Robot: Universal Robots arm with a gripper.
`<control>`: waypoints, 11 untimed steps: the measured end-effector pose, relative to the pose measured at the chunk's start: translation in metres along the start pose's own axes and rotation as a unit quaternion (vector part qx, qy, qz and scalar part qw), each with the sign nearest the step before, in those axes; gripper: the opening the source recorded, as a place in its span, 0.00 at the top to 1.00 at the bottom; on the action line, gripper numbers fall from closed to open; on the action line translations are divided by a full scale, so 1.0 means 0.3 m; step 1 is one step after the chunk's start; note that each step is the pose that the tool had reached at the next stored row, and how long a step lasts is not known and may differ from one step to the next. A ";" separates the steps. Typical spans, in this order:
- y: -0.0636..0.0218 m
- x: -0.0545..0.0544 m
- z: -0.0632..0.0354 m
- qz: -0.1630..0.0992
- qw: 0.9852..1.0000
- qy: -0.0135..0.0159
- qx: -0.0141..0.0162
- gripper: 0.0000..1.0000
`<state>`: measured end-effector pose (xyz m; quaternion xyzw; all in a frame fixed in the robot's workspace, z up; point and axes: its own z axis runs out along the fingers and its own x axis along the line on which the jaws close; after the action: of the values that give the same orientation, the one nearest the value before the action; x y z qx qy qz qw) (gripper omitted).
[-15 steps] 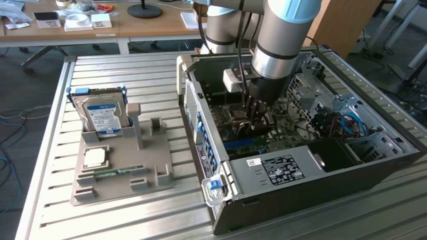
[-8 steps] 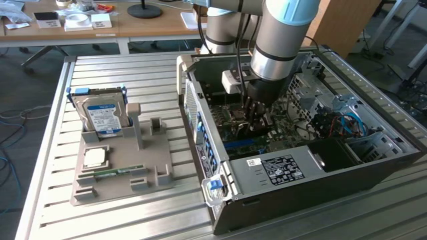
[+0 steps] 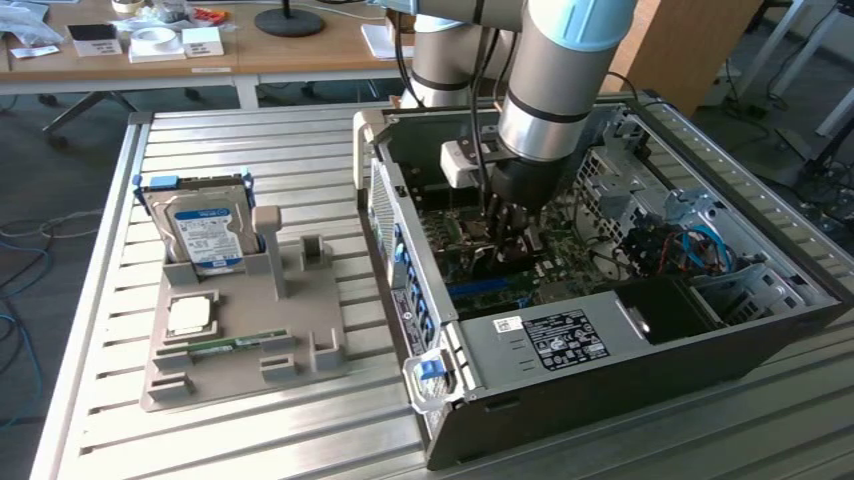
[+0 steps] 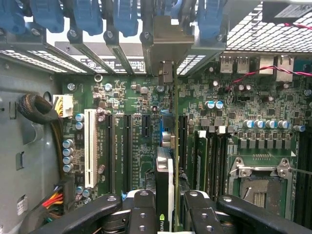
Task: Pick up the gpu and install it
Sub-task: 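Insert the gpu into the slot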
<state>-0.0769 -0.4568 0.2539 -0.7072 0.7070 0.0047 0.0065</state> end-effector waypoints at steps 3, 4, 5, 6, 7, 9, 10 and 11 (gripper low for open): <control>0.000 0.000 0.000 0.000 1.000 0.000 0.000 0.73; 0.000 0.000 0.000 0.000 1.000 0.000 0.000 0.73; 0.001 0.000 0.000 0.000 1.000 0.000 0.000 0.73; 0.001 0.000 0.000 0.000 1.000 0.000 0.000 0.73; 0.003 0.000 0.000 0.000 1.000 0.000 0.000 0.73; 0.004 0.000 0.000 0.000 1.000 0.000 0.000 0.73; 0.005 0.000 0.000 0.000 1.000 0.000 0.001 0.73; 0.006 0.000 0.000 0.000 1.000 0.000 0.001 0.73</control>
<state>-0.0787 -0.4568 0.2538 -0.7072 0.7070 0.0043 0.0070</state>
